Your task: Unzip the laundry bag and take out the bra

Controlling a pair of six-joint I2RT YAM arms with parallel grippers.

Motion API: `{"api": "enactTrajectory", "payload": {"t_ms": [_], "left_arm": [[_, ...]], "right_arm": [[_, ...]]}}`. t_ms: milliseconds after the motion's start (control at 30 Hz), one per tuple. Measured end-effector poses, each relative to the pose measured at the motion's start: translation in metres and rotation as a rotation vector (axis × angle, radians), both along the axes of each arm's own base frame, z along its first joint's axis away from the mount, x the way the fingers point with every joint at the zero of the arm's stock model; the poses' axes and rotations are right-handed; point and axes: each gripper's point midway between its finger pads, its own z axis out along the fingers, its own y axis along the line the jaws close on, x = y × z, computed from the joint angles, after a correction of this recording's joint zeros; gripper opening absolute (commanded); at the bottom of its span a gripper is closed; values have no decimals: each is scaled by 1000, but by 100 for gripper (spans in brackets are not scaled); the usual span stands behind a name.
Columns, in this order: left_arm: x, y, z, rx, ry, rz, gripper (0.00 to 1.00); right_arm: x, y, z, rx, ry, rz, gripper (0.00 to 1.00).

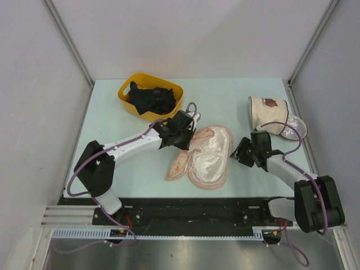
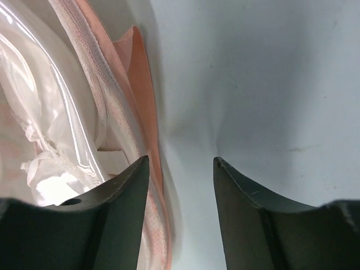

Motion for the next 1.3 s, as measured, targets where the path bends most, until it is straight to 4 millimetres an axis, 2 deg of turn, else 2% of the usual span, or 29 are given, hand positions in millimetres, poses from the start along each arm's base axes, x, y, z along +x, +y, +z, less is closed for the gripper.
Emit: {"api": "enactTrajectory", "payload": {"t_ms": [167,433,533,567,600,667,733,800,900,1033,1167,1233,1300], "left_arm": [[6,14,-9,24,2,36,1],[30,37,-6,-36,2,107,0],[34,42,-9,-47,15,120,0],[35,41,-10,-50,19,119,0],[35,40,-11,-58,29,118,0],[32,36,-13,-95,60,112,1],[28,32,-15,-165,100,109,2],[25,36,-19,-222,141,124,2],[26,50,-17,-265,163,169,16],[39,62,-9,-264,127,217,41],[37,70,-15,-221,134,247,54],[34,76,-16,-190,137,266,61],[31,85,-8,-151,125,295,66]], "right_arm": [[6,7,-3,29,-12,-2,67],[13,34,2,76,-57,55,64],[14,39,4,84,-67,61,51],[14,40,5,88,-72,60,33],[15,42,5,91,-74,61,20],[18,44,4,95,-80,56,0],[19,43,0,87,-73,40,0],[19,39,-2,71,-72,18,0],[19,31,5,34,-99,-15,0],[18,11,32,-26,-183,-68,0],[12,-10,63,-70,-277,-117,0],[8,-16,69,-79,-293,-131,0],[3,-20,68,-90,-280,-140,0]]}}
